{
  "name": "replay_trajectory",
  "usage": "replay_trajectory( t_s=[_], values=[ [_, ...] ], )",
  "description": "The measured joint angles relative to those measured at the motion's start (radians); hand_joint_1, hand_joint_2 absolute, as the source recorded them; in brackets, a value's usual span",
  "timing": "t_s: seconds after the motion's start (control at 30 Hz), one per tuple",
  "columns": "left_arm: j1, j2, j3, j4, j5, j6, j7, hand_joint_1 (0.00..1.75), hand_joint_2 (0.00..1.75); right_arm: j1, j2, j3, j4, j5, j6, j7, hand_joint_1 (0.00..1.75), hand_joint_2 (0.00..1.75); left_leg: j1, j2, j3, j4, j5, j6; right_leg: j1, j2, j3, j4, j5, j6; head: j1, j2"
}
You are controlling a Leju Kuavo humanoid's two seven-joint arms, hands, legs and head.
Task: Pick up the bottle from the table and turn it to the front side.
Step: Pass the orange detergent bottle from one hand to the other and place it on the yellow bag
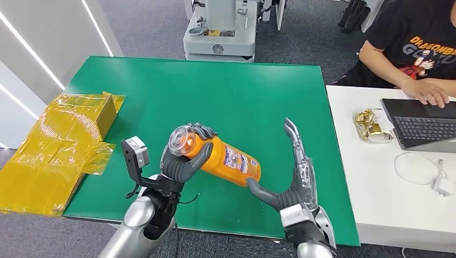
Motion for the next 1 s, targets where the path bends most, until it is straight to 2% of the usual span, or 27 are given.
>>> replay_trajectory(
  t_s=[0.17, 0.27, 0.4, 0.57, 0.67, 0.83, 1.0],
  values=[
    [0.004, 0.013, 0.018, -0.001, -0.104, 0.052, -0.016, 1.75, 1.75, 0.094, 0.0, 0.009, -0.158, -0.016, -0.088, -0.09, 0.0, 1.75, 0.0, 0.0, 0.0, 0.0, 0.0, 0.0, 0.0, 0.0, 0.0, 0.0, -0.001, 0.0, 0.0, 0.0],
    [0.005, 0.031, 0.038, -0.012, -0.245, 0.08, -0.006, 1.75, 1.75, 0.13, 0.001, 0.016, -0.233, 0.012, -0.107, -0.081, 0.0, 1.75, 0.0, 0.0, 0.0, -0.001, 0.0, 0.0, 0.0, 0.0, 0.0, 0.0, -0.001, 0.0, 0.0, 0.0],
    [0.021, 0.083, 0.091, -0.065, -0.515, 0.095, 0.063, 1.75, 1.75, 0.168, 0.005, 0.023, -0.301, 0.011, -0.103, -0.058, 0.0, 1.75, 0.0, 0.001, 0.0, -0.001, 0.0, -0.001, 0.0, 0.001, 0.0, 0.001, -0.001, -0.001, 0.0, 0.0],
    [0.049, 0.176, 0.184, -0.141, -0.721, 0.104, 0.111, 1.75, 1.75, 0.204, 0.005, 0.03, -0.354, -0.008, -0.116, -0.06, 0.0, 1.75, 0.001, 0.001, 0.001, -0.001, 0.0, -0.002, 0.001, 0.001, 0.0, 0.001, -0.001, -0.001, 0.0, 0.0],
    [0.046, 0.227, 0.211, -0.166, -0.859, 0.131, 0.14, 1.75, 1.75, 0.216, 0.005, 0.031, -0.374, -0.01, -0.119, -0.062, 0.0, 1.75, 0.001, 0.001, 0.001, -0.001, 0.0, -0.002, 0.001, 0.001, 0.0, 0.001, -0.001, -0.002, 0.0, 0.0],
    [-0.011, 0.369, 0.249, -0.173, -1.204, 0.198, 0.201, 1.75, 1.75, 0.255, 0.005, 0.031, -0.408, -0.001, -0.125, -0.064, 0.0, 1.75, 0.001, 0.001, 0.001, -0.001, 0.001, -0.003, 0.002, 0.001, -0.001, 0.001, -0.001, -0.002, 0.0, 0.0],
    [-0.084, 0.505, 0.253, -0.157, -1.33, 0.179, 0.216, 1.75, 1.75, 0.29, 0.005, 0.031, -0.429, -0.004, -0.138, -0.085, 0.0, 1.75, 0.002, 0.001, 0.001, -0.001, 0.001, -0.003, 0.002, 0.002, -0.001, 0.001, -0.001, -0.003, 0.0, 0.0]
  ],
)
